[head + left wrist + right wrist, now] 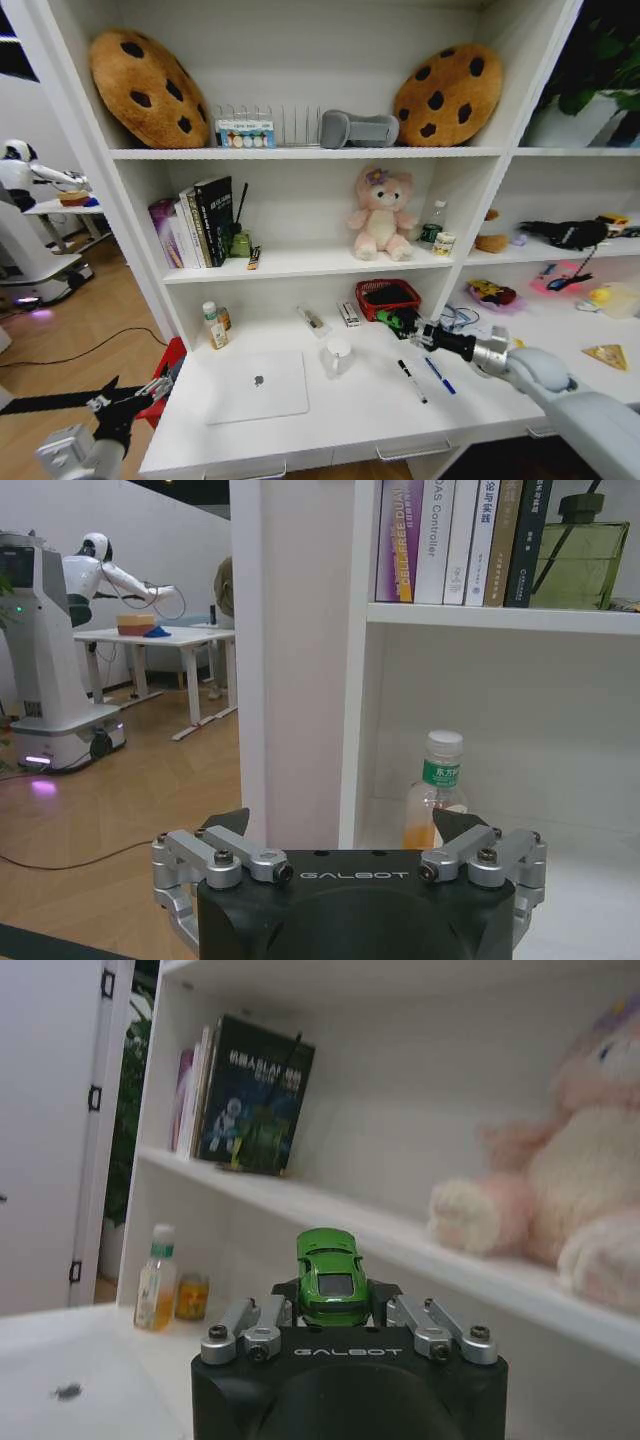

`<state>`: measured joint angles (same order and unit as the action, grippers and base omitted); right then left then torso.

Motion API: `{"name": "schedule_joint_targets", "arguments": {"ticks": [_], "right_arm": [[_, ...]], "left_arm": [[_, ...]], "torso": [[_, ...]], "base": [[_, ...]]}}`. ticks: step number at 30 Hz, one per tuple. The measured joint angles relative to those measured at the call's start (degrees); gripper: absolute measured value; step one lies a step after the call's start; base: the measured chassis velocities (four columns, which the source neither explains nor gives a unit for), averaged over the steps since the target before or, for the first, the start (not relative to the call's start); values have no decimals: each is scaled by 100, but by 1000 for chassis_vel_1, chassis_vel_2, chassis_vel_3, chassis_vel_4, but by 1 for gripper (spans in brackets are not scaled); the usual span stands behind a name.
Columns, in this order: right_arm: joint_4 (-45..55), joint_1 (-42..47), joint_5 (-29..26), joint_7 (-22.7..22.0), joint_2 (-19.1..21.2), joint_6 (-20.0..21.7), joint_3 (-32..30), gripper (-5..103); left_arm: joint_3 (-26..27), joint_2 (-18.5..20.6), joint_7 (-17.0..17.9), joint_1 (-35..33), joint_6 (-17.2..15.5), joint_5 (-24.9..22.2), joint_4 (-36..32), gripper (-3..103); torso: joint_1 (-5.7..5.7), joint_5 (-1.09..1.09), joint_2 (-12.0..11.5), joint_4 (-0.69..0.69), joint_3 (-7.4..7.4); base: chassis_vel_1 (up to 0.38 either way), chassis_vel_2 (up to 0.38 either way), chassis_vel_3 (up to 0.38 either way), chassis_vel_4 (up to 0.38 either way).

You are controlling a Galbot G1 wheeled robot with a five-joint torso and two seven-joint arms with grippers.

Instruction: Organize the objects on the table.

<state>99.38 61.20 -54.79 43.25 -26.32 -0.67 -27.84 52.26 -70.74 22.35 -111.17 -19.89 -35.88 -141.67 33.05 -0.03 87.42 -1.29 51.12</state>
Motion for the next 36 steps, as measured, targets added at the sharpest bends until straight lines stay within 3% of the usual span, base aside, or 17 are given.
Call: {"name": "schedule_joint_targets", "arguments": {"ticks": [1,3,6,9,10,13,14,16,17,19,24,29,30,36], "right_arm": [[0,0,0,0,0,0,0,35],[-4,-907,-395,-159,92,393,396,35],[-98,-1464,-481,-200,60,531,724,35],[-426,-3015,-630,-251,-182,860,1970,35],[-426,-3015,-630,-251,-182,860,1970,35],[-741,-4330,-760,-195,-433,1030,3215,35],[-741,-4330,-760,-195,-433,1030,3215,35],[-1073,-5206,-754,-78,-730,1097,4071,35],[-1073,-5206,-754,-78,-730,1097,4071,35],[-1436,-5815,-698,14,-1181,1195,4736,35],[-1567,-6001,-636,36,-1356,1210,4947,35],[-2260,-6724,-450,196,-1990,1213,5723,35],[-2671,-7020,-282,263,-2289,1179,6045,35],[-3366,-7254,-10,191,-2718,1086,6512,35]], "left_arm": [[0,0,0,0,0,0,0,100],[0,0,0,0,0,0,0,100],[0,0,0,0,0,0,0,100],[0,0,0,0,0,0,0,100],[0,0,0,0,0,0,0,100],[0,1,0,0,0,0,0,100],[0,1,0,0,0,0,0,100],[0,1,1,0,0,0,0,100],[0,1,1,0,0,0,0,100],[0,1,1,0,0,0,0,100],[0,1,0,1,0,0,0,100],[0,1,-1,1,0,0,0,100],[0,0,0,0,0,0,0,100],[-1,1,0,0,0,0,0,100]], "torso": [[0,0,0,0,0],[0,2,0,0,1],[0,3,0,-2,0],[0,4,-1,0,1],[0,4,-1,0,1],[1,4,-1,-2,1],[1,4,-1,-2,1],[0,-1,0,1,1],[0,-1,0,1,1],[1,5,-1,0,1],[1,1,-1,1,1],[1,-1,-1,0,1],[1,1,-1,2,1],[1,4,-1,-1,1]], "base": [[0,0,0,0],[0,0,0,0],[0,0,0,0],[0,0,0,0],[0,0,0,0],[0,0,0,0],[0,0,0,0],[0,0,0,0],[0,0,0,0],[0,0,0,0],[0,0,0,0],[0,0,0,0],[0,0,0,0],[0,0,0,0]]}}
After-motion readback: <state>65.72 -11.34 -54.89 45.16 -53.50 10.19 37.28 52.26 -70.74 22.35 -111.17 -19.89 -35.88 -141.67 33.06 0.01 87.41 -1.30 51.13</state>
